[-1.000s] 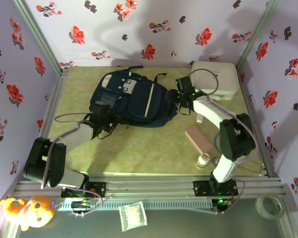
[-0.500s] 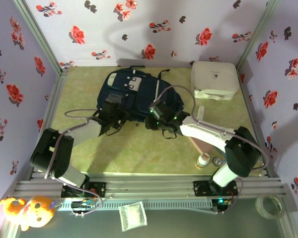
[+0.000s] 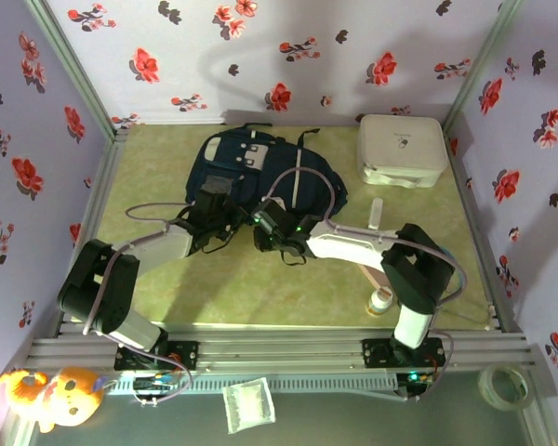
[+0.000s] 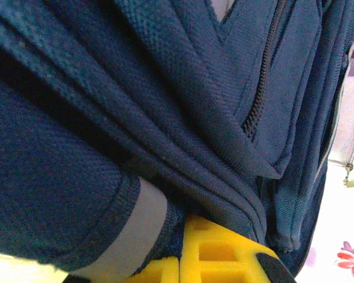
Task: Pack books, pencil case, and school supplies into a backpack
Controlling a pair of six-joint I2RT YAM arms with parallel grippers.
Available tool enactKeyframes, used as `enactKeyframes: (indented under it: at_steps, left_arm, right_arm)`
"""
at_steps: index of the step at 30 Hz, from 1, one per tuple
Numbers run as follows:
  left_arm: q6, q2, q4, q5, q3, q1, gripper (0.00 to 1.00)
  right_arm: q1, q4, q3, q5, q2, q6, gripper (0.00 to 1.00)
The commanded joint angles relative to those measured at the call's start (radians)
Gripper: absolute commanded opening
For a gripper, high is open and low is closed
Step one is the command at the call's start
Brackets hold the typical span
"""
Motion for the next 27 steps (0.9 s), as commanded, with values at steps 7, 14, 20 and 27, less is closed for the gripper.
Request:
enactKeyframes:
  at_steps: [7,14,20,27]
  left_arm:
    - [0.013,-0.026,0.095,0.092,0.036,-0.025,0.00]
    - [0.024,-0.028,0.083,0.092,0.039,-0.025,0.00]
    - [0.025,-0.039,0.075,0.095,0.043,-0.025,0.00]
    - [0.047,-0.044,0.091,0.094,0.048,-0.024,0.00]
  right_arm:
    - [0.006,0.017,0.097,0.173,0.100,0.000,0.29]
    - [0.004,-0.010,0.103,0.215,0.116,0.015,0.29]
    - [0.003,-0.049,0.155,0.258,0.139,-0.016,0.25]
    - [0.003,-0.068,0.166,0.309,0.125,-0.019,0.15]
